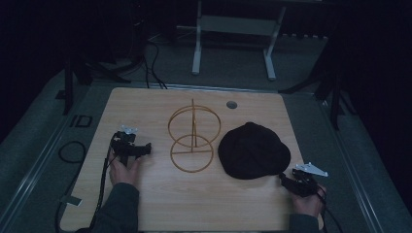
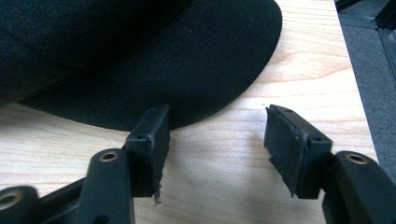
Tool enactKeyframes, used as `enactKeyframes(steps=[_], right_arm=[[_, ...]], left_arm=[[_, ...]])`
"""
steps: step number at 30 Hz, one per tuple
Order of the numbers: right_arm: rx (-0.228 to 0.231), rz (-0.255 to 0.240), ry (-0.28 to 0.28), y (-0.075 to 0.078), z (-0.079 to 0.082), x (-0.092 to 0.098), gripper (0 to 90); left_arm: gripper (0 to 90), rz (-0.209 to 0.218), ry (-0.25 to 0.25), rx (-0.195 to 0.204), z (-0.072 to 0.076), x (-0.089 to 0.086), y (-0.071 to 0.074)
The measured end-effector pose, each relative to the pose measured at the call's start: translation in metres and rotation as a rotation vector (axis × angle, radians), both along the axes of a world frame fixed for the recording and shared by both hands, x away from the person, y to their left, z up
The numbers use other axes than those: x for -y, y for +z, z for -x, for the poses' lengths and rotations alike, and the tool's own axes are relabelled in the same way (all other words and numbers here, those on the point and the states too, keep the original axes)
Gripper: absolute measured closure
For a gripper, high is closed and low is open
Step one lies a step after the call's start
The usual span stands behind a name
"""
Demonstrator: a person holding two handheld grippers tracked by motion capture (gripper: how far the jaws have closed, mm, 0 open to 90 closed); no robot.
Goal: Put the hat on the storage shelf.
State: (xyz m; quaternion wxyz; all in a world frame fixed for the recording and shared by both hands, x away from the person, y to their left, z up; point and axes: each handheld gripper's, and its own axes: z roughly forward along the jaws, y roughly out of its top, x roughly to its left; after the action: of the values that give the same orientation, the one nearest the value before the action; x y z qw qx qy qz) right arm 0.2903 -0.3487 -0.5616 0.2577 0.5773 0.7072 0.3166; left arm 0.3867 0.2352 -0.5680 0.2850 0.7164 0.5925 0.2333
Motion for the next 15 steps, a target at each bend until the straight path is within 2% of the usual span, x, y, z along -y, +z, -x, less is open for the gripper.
enactKeyframes(steps=[4, 6, 11, 15], right_arm=[[0.003, 0.000, 0.001, 0.000, 0.001, -0.001, 43.8], [-0.003, 0.000, -0.004, 0.001, 0.001, -0.001, 50.9], [-0.036, 0.004, -0.003, 0.006, 0.002, -0.003, 55.4], [-0.016, 0.014, 0.011, 0.014, 0.004, -0.007, 55.5]], left_arm=[[1.0, 0.000, 0.001, 0.000, 0.000, 0.000, 0.000], [1.0, 0.000, 0.005, 0.000, 0.000, 0.000, 0.000], [1.0, 0.000, 0.005, 0.001, 0.000, 0.000, 0.000], [1.0, 0.000, 0.005, 0.000, 0.000, 0.000, 0.000]])
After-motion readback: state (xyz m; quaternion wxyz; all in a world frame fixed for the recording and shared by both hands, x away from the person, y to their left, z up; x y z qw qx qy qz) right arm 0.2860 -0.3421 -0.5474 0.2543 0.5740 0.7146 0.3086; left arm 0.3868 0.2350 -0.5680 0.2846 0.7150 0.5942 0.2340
